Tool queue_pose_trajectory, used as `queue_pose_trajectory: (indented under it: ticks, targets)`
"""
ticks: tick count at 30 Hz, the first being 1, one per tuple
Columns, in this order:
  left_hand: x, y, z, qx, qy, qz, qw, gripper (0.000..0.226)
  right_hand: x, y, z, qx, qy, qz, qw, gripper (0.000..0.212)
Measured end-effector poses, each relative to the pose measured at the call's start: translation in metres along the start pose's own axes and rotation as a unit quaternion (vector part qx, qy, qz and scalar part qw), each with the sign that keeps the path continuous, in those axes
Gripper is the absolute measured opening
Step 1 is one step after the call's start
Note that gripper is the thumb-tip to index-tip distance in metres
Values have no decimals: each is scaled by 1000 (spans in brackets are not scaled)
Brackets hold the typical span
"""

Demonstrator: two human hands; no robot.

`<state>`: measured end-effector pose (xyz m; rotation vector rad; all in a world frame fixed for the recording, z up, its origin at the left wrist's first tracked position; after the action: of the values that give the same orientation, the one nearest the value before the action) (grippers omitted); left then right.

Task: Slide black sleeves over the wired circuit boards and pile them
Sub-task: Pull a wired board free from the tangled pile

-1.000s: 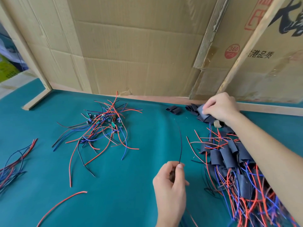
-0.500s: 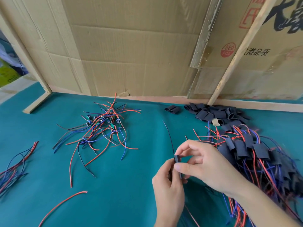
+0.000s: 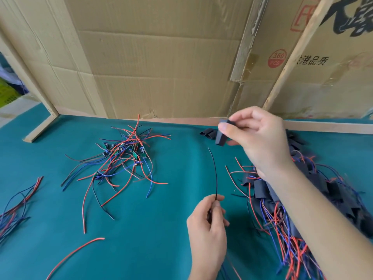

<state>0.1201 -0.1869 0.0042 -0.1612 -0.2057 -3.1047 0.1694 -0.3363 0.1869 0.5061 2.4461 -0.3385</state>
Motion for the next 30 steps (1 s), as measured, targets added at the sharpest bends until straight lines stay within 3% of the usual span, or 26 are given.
queue_pose_trajectory:
  ticks: [8,17,23,26,30]
  targets:
    - [0,0,0,-8,4,-5,1000,41,4,22,6,101,3,-55,993,25]
    - [0,-4,3,9,5,18,1000,29,54,25,35,100,70,-172,978,38]
    - [4,-4,4,21,-11,-3,1000,18,82,2,63,32,143,-85,986,37]
    - [3,0,-1,55,-42,-25,997,28,78,-14,64,5,139,-25,990,35]
    - [4,5,-2,27,-24,-46,998,36,71,-30,60,-13,119,27,992,34]
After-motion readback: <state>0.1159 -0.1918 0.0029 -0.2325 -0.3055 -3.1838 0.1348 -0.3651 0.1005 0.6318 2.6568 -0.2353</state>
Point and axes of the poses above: each hand's wrist, its own x-axis away from the middle knuckle, its own y-axis out of the palm, z = x × y, the point moved 9 cm from there along -x, towards the middle knuckle, and after that the axes turned 13 degrees about -y, right-handed, at the moved point
